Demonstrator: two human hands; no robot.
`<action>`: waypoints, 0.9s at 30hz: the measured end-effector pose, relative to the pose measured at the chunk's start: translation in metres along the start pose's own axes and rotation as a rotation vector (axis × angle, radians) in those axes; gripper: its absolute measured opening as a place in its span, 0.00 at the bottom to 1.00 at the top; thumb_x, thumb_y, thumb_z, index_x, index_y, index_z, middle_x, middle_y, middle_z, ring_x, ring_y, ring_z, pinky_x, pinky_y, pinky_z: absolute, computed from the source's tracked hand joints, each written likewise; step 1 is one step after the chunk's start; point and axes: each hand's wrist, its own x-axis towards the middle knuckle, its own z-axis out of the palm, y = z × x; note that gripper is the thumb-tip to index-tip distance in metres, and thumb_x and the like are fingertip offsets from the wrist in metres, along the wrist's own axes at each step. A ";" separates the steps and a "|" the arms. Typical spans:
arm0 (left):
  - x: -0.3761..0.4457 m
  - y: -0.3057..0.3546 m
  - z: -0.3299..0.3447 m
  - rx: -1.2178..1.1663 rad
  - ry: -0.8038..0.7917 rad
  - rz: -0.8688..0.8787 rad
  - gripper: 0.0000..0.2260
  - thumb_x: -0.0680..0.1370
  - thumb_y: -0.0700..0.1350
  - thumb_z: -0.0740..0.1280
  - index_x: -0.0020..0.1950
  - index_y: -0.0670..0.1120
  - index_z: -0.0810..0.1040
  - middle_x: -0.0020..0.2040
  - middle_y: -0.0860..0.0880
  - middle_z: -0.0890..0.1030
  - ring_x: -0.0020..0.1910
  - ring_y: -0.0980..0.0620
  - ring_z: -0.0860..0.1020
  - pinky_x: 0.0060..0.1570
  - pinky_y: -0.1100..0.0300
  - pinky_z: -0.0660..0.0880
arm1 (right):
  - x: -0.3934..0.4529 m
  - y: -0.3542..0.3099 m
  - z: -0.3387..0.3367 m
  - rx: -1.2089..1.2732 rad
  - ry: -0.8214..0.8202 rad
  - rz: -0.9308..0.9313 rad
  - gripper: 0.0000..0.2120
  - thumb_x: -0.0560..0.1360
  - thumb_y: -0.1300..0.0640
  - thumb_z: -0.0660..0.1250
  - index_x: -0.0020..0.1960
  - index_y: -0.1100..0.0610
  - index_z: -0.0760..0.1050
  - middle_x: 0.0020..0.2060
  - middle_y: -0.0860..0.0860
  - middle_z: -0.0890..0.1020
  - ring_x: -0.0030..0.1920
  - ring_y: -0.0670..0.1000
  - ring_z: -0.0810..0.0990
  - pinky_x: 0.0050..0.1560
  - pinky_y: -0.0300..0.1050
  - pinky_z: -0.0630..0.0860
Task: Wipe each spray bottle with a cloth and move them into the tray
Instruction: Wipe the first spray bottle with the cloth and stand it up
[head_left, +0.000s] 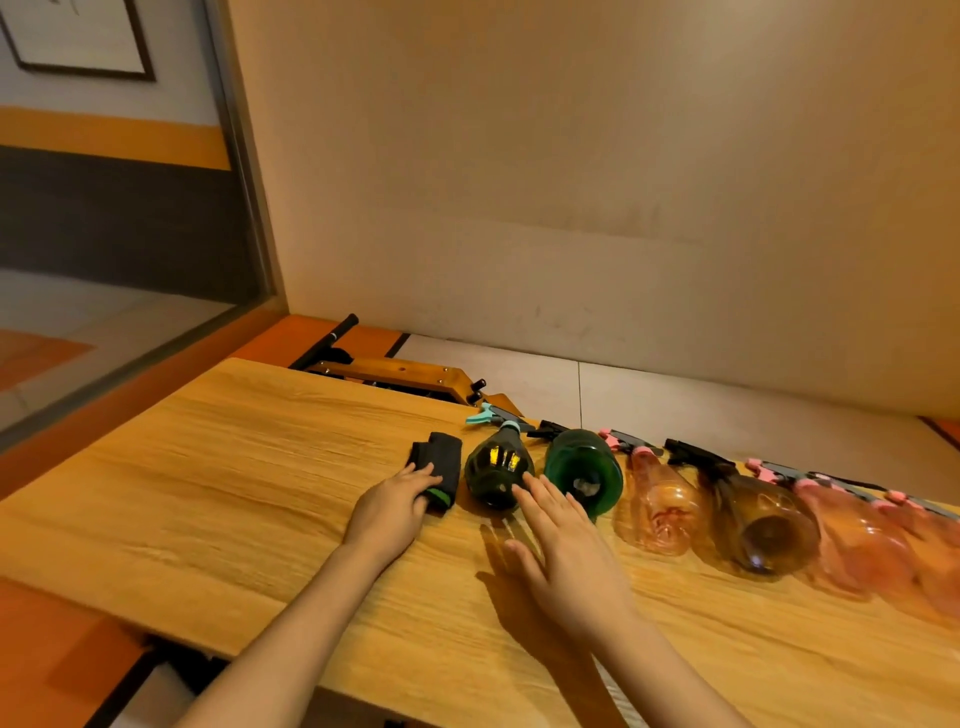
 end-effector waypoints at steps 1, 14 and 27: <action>-0.011 0.001 -0.002 0.005 -0.019 0.001 0.19 0.81 0.37 0.58 0.71 0.50 0.71 0.74 0.55 0.66 0.75 0.56 0.59 0.69 0.63 0.59 | -0.002 -0.001 0.000 0.024 0.007 -0.002 0.33 0.75 0.35 0.39 0.76 0.47 0.45 0.73 0.41 0.45 0.69 0.38 0.37 0.63 0.31 0.29; -0.143 0.048 -0.009 -0.289 -0.177 -0.084 0.24 0.81 0.43 0.60 0.76 0.55 0.60 0.74 0.58 0.63 0.73 0.56 0.63 0.68 0.64 0.62 | -0.006 -0.033 0.036 0.361 -0.078 0.066 0.22 0.81 0.50 0.54 0.74 0.54 0.61 0.73 0.50 0.62 0.73 0.47 0.57 0.70 0.39 0.53; -0.084 0.045 -0.023 -0.104 0.025 -0.075 0.20 0.82 0.47 0.60 0.74 0.45 0.66 0.73 0.48 0.67 0.72 0.50 0.65 0.67 0.61 0.62 | -0.035 -0.007 0.014 -0.092 -0.332 0.032 0.29 0.77 0.61 0.56 0.76 0.55 0.52 0.76 0.50 0.52 0.75 0.51 0.45 0.72 0.55 0.42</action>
